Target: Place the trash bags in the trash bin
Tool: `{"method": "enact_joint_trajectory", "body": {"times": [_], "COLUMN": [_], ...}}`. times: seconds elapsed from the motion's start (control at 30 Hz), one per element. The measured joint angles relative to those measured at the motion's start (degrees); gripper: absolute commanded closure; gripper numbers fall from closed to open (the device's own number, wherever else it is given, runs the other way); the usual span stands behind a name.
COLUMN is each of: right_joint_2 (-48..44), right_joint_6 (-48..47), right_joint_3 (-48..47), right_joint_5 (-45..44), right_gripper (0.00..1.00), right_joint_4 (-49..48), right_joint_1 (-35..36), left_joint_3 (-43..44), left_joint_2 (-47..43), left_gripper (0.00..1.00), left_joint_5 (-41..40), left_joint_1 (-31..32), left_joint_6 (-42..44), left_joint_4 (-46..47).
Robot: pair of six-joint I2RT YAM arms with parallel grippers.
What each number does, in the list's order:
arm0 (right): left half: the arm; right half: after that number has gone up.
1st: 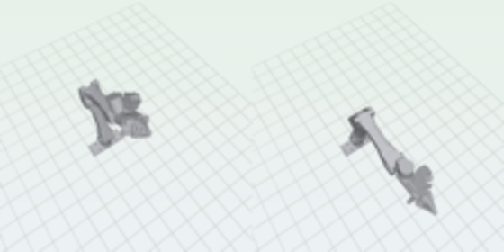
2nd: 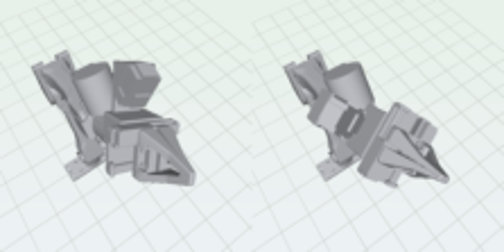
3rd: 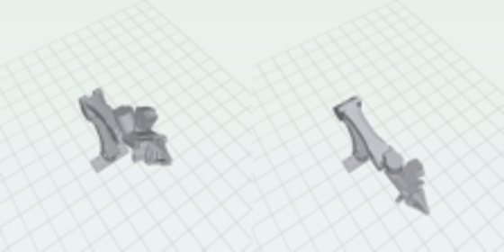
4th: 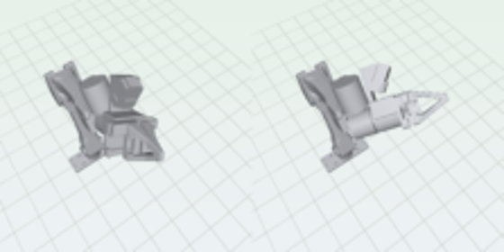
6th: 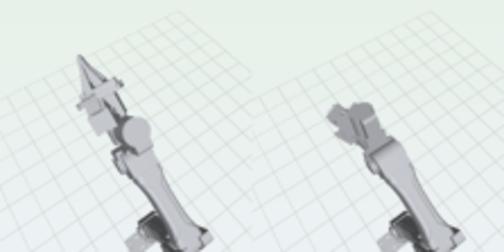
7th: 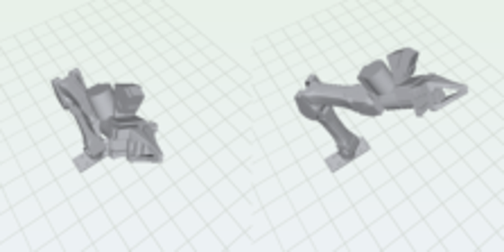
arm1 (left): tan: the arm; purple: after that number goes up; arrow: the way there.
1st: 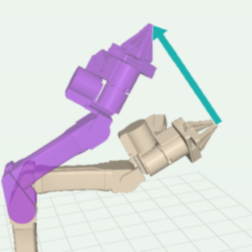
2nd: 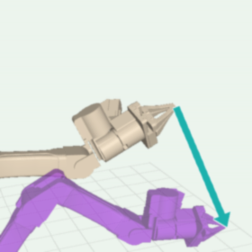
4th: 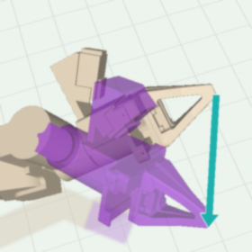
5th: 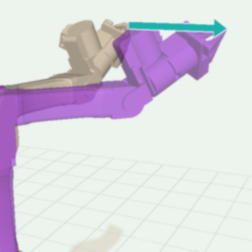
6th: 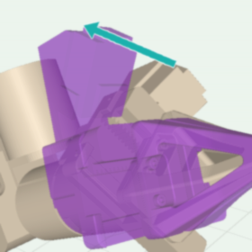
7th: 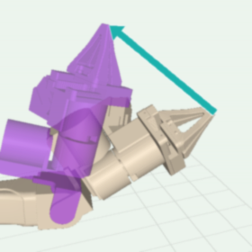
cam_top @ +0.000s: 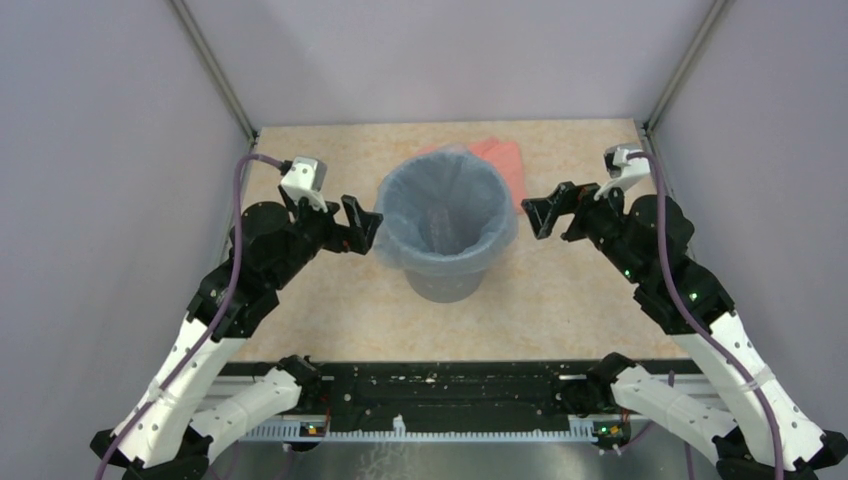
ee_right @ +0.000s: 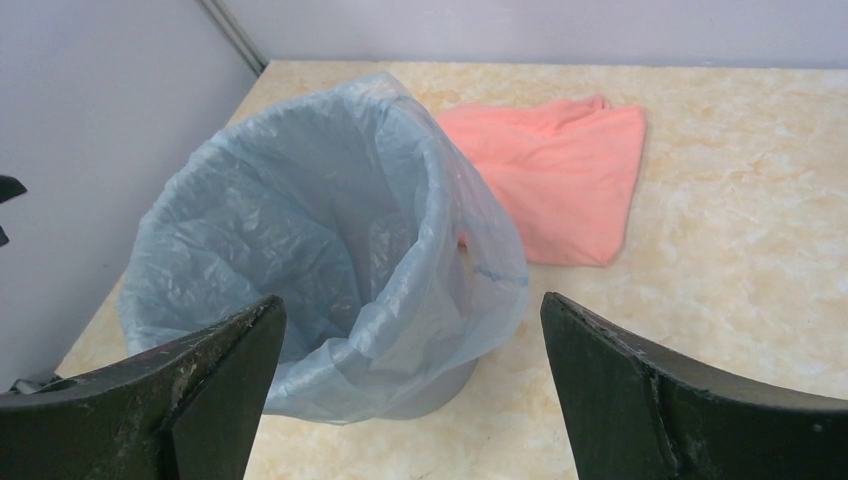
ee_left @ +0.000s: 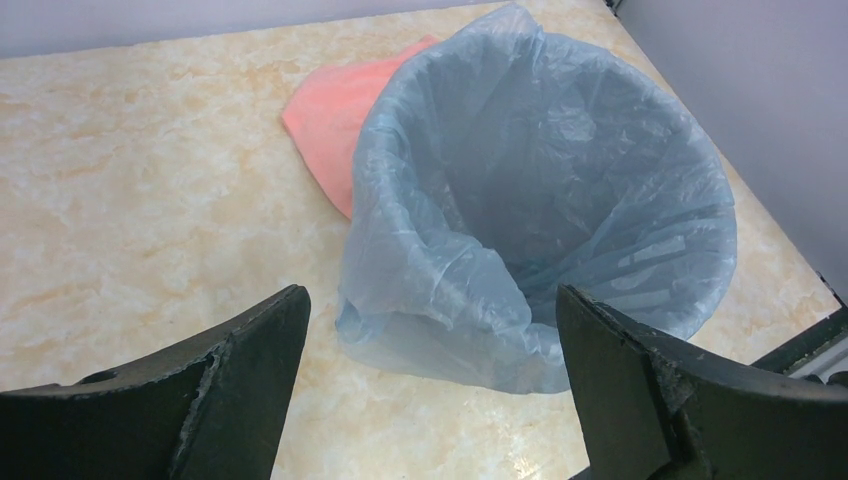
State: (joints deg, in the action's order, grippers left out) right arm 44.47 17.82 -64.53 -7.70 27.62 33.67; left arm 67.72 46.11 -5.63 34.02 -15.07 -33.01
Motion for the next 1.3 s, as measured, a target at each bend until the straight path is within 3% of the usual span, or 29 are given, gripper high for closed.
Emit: {"method": "enact_joint_trajectory", "body": {"times": [1.3], "right_joint_2": [0.2], "right_joint_6": [0.9], "right_joint_3": [-1.6], "right_joint_5": [2.0], "right_gripper": [0.01], "right_joint_4": [-0.7], "right_joint_1": [0.0], "left_joint_3": [-2.3], "left_joint_2": [-2.6], "left_gripper": [0.02], "left_joint_5": [0.2], "left_joint_1": [0.0], "left_joint_6": [-0.7], "left_joint_4": [-0.1]}}
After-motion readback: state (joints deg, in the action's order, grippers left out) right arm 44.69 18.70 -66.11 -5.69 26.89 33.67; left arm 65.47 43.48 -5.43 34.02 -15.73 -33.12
